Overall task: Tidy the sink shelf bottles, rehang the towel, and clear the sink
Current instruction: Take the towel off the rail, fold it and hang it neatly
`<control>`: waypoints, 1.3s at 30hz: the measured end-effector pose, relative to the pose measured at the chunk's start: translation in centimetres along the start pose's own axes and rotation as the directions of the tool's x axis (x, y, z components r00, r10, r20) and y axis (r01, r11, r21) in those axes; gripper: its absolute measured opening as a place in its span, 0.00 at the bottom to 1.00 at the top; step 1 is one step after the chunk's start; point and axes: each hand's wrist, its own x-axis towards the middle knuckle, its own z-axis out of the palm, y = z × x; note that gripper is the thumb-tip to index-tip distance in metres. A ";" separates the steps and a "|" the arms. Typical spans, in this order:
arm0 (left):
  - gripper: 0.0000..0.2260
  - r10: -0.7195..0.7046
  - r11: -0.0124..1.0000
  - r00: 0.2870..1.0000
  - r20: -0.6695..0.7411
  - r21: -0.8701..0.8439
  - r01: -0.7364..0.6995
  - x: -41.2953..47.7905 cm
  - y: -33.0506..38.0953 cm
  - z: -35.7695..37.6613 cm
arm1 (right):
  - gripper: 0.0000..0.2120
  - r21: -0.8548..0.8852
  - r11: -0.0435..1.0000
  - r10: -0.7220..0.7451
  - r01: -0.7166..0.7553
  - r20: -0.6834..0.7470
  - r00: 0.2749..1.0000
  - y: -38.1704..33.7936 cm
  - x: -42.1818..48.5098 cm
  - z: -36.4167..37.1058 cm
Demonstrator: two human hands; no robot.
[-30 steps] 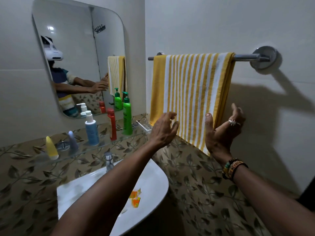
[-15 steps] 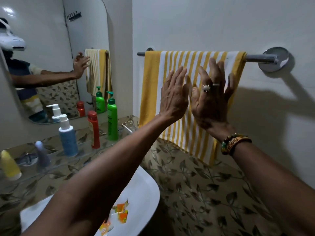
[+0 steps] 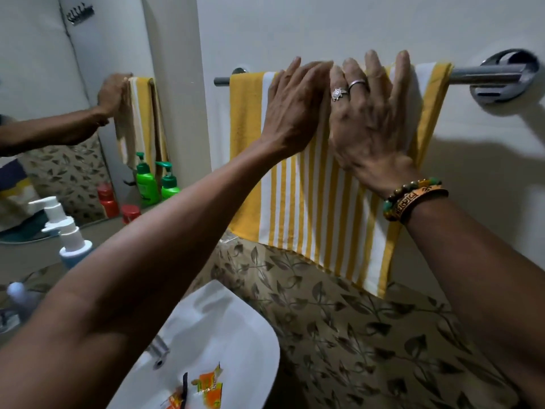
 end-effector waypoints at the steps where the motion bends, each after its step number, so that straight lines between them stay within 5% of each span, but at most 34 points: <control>1: 0.17 0.003 1.000 1.000 -0.016 -0.007 -0.003 0.4 -0.4 -0.1 | 0.25 -0.128 0.991 -0.066 0.050 -0.127 0.990 -0.6 -0.2 -0.3; 3: 0.16 0.029 0.999 0.999 -0.034 -0.016 -0.030 0.9 -1.4 -0.4 | 0.23 -0.398 0.917 -0.192 -0.032 -0.510 0.839 -1.7 0.4 -1.5; 5: 0.16 0.059 0.998 0.998 -0.006 -0.012 -0.059 1.3 -3.0 -0.7 | 0.23 -0.478 0.856 -0.210 -0.198 -0.671 0.710 -2.2 1.0 -2.6; 11: 0.16 0.062 0.998 0.998 0.028 -0.012 -0.061 1.8 -8.4 -1.2 | 0.24 -0.433 0.809 -0.099 -0.398 -0.768 0.632 0.4 -0.4 -3.1; 16: 0.19 0.063 0.997 0.998 0.014 -0.051 -0.062 1.7 -10.2 -0.5 | 0.27 -0.286 0.863 -0.011 -0.416 -0.834 0.552 -0.4 -0.5 -2.4; 18: 0.21 0.011 0.997 1.000 -0.010 -0.079 -0.011 0.7 -10.6 0.2 | 0.28 -0.169 0.907 0.029 -0.385 -0.887 0.460 -0.8 -0.8 -0.9; 21: 0.26 -0.070 0.993 0.996 -0.049 -0.104 0.065 -1.7 -11.1 1.2 | 0.30 0.040 0.987 0.094 -0.153 -0.927 0.363 -1.6 -1.4 2.3; 24: 0.30 -0.159 0.966 0.986 -0.042 -0.215 0.147 -4.1 -11.5 2.3 | 0.32 0.267 0.963 0.253 -0.026 -0.870 0.424 -1.5 -2.2 5.3; 29: 0.37 -0.419 0.774 0.893 0.164 -0.450 0.446 -8.3 -14.0 3.5 | 0.31 0.549 0.827 0.528 -0.124 -0.680 0.509 -0.1 -3.8 8.8; 32: 0.24 -0.427 0.684 0.830 0.358 -0.474 0.555 -11.3 -15.9 4.4 | 0.27 0.552 0.799 0.583 -0.237 -0.619 0.526 0.8 -5.0 10.6; 35: 0.08 -0.491 0.653 0.776 0.395 -0.423 0.628 -14.2 -17.1 5.5 | 0.25 0.530 0.795 0.597 -0.297 -0.591 0.542 1.5 -5.6 12.3; 39: 0.06 -0.538 0.623 0.757 0.370 -0.431 0.653 -17.0 -17.6 6.1 | 0.11 0.538 0.782 0.613 -0.313 -0.576 0.541 1.8 -6.1 13.9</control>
